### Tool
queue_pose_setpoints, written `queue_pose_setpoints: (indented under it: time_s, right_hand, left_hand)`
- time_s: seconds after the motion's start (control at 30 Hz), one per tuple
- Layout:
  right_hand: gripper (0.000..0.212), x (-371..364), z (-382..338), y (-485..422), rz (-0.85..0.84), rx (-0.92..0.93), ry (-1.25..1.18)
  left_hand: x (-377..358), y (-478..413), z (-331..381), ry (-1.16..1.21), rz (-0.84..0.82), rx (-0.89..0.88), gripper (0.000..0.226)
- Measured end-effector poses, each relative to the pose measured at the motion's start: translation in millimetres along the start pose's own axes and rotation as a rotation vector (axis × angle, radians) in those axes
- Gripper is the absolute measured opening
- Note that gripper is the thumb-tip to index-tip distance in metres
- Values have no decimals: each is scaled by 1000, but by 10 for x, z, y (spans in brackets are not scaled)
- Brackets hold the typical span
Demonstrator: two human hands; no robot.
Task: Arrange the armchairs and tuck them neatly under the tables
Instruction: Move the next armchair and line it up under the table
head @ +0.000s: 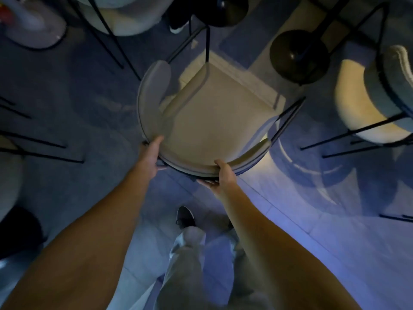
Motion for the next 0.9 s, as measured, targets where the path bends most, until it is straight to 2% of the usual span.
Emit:
queue_pose_setpoints:
  time_s: [0.03,0.1,0.2,0.27,0.33,0.43,0.53,0.63,0.7,0.73,0.8,0.9]
  right_hand:
    - [31,-33,27,-22,-7,2,-41]
    - [34,-82,97,-19,3,18,-92]
    - [54,-186,225,31,92,77,-122]
    - [57,-258,277,35,149,101,-165]
    - [49,-306,271,61,188,116,-171]
    - [15,-301,226,100,179,125,-159]
    - [11,-272,218,112,200,127,-127]
    - [9,-206,154,84,202,154,-94]
    - [10,-144,49,96,223,180,-109]
    - [13,-112,-15,96,223,194,-116]
    - [35,-50,-149,95,221,216,-108]
    - [55,63,-328,95,241,265,-102]
  left_hand:
    - [-2,-58,31,-22,-12,10,71]
    - [-17,-168,39,-64,-41,64,54]
    - [-23,-279,59,-105,-45,90,60]
    - [-4,-320,94,-107,-43,89,63]
    - [11,-318,114,-104,-67,97,64]
    - [31,-329,103,-77,-73,84,65]
    - [26,-284,88,-62,-61,44,55]
    - [-85,-204,62,-37,-82,23,32]
    - [-190,-143,84,0,-65,-9,41]
    - [-245,-119,98,16,-60,-21,49]
    - [-357,-81,121,32,-50,-29,60]
    - [-538,-32,129,68,-55,-34,62]
Point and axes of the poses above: each hand's wrist, its own y-axis away from the middle knuckle, its own x-axis out of the back of the hand, z = x × y, the point moved 2 cm from there along -y, towards the middle knuckle, and after that the axes turned 2 degrees about -z, right-handed, at the moved point
